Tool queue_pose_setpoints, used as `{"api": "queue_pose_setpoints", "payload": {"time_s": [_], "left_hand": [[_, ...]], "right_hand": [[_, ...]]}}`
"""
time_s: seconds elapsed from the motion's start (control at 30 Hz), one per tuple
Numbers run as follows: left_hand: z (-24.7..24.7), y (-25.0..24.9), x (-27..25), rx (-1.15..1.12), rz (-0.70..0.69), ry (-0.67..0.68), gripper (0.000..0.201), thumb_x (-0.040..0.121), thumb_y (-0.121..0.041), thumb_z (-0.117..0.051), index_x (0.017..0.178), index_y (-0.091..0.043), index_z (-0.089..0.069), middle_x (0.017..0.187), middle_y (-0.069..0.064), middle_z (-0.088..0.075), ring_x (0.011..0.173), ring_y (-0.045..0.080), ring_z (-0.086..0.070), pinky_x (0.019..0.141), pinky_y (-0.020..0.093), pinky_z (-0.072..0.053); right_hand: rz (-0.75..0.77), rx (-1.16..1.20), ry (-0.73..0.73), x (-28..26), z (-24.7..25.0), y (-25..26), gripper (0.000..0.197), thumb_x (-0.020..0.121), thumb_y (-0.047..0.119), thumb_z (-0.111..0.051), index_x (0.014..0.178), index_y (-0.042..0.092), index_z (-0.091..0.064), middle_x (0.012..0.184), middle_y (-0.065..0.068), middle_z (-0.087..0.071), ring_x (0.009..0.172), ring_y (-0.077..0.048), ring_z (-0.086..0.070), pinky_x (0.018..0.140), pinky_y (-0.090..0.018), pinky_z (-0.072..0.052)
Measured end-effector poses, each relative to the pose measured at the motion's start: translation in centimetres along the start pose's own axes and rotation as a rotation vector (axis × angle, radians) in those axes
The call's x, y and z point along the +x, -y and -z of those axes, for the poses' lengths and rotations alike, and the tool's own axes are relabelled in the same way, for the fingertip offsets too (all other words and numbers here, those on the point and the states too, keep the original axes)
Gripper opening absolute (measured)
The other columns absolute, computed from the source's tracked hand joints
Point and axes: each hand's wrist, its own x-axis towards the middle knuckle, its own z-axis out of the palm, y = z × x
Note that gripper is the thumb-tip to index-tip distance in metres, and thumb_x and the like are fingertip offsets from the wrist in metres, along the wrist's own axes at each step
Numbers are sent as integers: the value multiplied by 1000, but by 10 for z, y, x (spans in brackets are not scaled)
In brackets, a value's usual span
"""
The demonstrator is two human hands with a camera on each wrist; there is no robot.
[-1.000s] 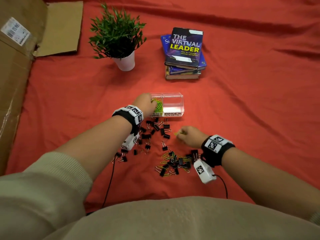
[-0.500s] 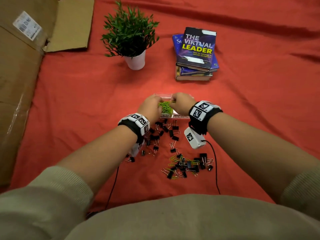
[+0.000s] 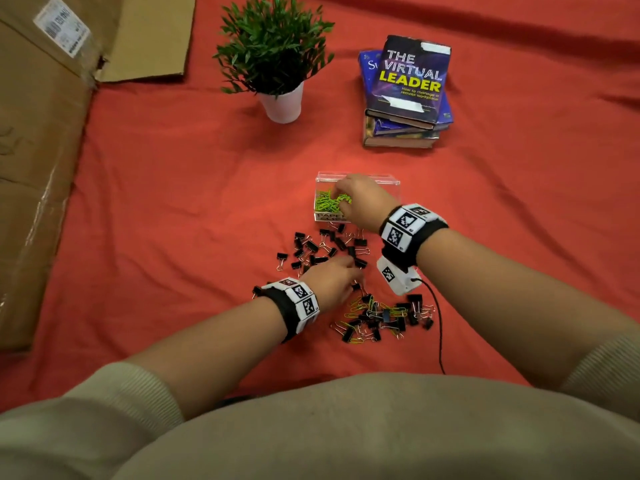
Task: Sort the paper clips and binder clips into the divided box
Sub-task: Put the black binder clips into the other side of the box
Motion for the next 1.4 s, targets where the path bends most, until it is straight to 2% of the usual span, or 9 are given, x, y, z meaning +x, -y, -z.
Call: {"api": "queue_pose_setpoints", "payload": {"time_s": [0.13, 0.3, 0.57, 0.77, 0.87, 0.97, 1.03, 1.17, 1.4], "left_hand": [[-2, 2, 7, 77, -2, 27, 32, 87, -18, -58, 119, -20, -61, 117, 9, -52, 111, 29, -52, 84, 40, -49], [2, 4, 9, 96, 81, -104, 26, 87, -20, -55, 112, -14, -58, 110, 8, -50, 104, 28, -52, 83, 37, -45], [-18, -11, 4, 118, -20, 40, 35, 90, -23, -54, 125, -26, -55, 111, 5, -51, 105, 23, -51, 83, 38, -49], [-10, -1, 10, 183, 85, -90, 26, 91, -19, -52, 115, -13, -57, 105, 8, -53, 99, 28, -54, 81, 39, -48], [-3, -3, 7, 150, 62, -112, 28, 90, -28, -55, 114, -13, -55, 110, 5, -52, 104, 23, -53, 87, 38, -49], [-9, -18, 3, 160, -57, 3, 37, 89, -37, -59, 118, -17, -51, 113, 3, -50, 104, 20, -52, 85, 37, -50], [-17, -26, 3, 166, -57, 63, 40, 88, -35, -61, 121, -17, -48, 114, 5, -48, 106, 22, -51, 84, 38, -50], [-20, -22, 9, 78, 55, 55, 35, 89, -23, -62, 121, -11, -52, 117, 7, -50, 108, 26, -54, 89, 40, -49], [-5, -3, 15, 37, 152, -10, 29, 90, -19, -59, 118, -10, -57, 117, 7, -50, 102, 28, -58, 87, 39, -50]], "right_hand": [[-26, 58, 200, -56, -10, -14, 6, 82, 12, -58, 87, 13, -61, 84, 1, -59, 75, -15, -54, 67, -29, -47], [-62, -60, 471, -123, -45, -34, 34, 74, 28, -74, 99, 14, -56, 86, 4, -53, 78, -15, -49, 56, -24, -35], [-147, -4, 259, -136, -61, -69, 28, 80, 19, -67, 105, 14, -54, 105, -5, -61, 97, -24, -59, 77, -31, -46], [-244, 128, 61, -133, -43, -82, 25, 83, 16, -66, 106, 15, -57, 98, 0, -60, 89, -17, -58, 80, -33, -51], [-250, 97, 216, -140, -36, -82, 22, 79, 20, -70, 96, 17, -55, 88, 2, -58, 82, -18, -58, 70, -30, -49], [-202, -106, 442, -151, -41, -79, 44, 68, 32, -77, 100, 20, -49, 98, 3, -51, 89, -17, -53, 75, -34, -50], [-180, -178, 458, -153, -47, -81, 48, 67, 30, -78, 102, 20, -47, 104, 1, -46, 93, -18, -50, 78, -36, -50], [-221, -72, 327, -145, -48, -86, 34, 76, 11, -69, 103, 15, -50, 108, -5, -48, 96, -22, -53, 77, -30, -44], [-227, 4, 33, -134, -48, -93, 25, 81, 16, -67, 103, 15, -55, 105, -4, -51, 101, -22, -51, 84, -34, -47]]}}
